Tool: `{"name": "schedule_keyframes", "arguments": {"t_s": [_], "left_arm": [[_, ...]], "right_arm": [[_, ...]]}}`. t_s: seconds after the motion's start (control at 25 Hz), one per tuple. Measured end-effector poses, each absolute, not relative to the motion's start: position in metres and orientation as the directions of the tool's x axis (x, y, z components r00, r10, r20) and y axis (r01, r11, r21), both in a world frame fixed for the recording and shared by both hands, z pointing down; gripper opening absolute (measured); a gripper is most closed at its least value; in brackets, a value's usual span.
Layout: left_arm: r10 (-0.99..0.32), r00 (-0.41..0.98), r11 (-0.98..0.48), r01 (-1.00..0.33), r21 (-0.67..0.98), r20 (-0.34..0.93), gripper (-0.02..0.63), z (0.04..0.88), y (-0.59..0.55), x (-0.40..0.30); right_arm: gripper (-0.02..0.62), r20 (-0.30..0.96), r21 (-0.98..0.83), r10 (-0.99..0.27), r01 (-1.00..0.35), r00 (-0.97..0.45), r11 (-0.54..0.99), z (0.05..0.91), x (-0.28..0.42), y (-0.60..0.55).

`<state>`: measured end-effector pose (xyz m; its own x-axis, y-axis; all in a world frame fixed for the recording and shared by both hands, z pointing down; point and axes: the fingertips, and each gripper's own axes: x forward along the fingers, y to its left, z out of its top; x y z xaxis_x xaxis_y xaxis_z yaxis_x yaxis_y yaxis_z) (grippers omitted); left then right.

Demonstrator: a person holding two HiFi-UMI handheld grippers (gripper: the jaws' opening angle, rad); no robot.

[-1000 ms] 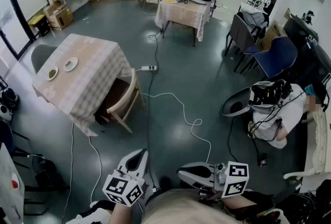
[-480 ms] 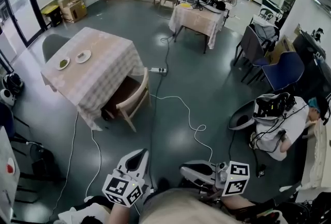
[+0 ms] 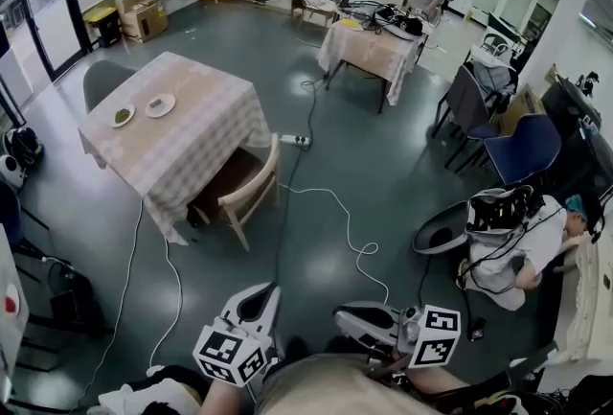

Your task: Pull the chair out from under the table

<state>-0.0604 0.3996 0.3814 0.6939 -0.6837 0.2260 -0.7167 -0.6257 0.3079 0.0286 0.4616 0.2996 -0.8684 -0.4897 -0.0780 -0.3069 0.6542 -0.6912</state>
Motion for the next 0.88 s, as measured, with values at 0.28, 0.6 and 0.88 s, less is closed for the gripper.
{"name": "schedule_keyframes", "arguments": {"t_s": [0.28, 0.6, 0.88], "left_arm": [[-0.684, 0.687, -0.616, -0.724, 0.310, 0.247, 0.006, 0.390, 0.398, -0.069], [-0.663, 0.714, -0.650, -0.698, 0.301, 0.224, 0.006, 0.382, 0.390, -0.053], [-0.680, 0.695, -0.634, -0.717, 0.288, 0.233, 0.006, 0.371, 0.380, -0.046]], "right_arm": [[0.012, -0.068, -0.702, -0.477, -0.298, -0.876, 0.647, 0.306, 0.023, 0.468], [0.011, 0.015, -0.540, -0.468, -0.401, -0.883, 0.740, 0.306, 0.023, 0.453], [0.012, 0.065, -0.364, -0.337, -0.337, -0.939, 0.868, 0.297, 0.010, 0.435]]}}
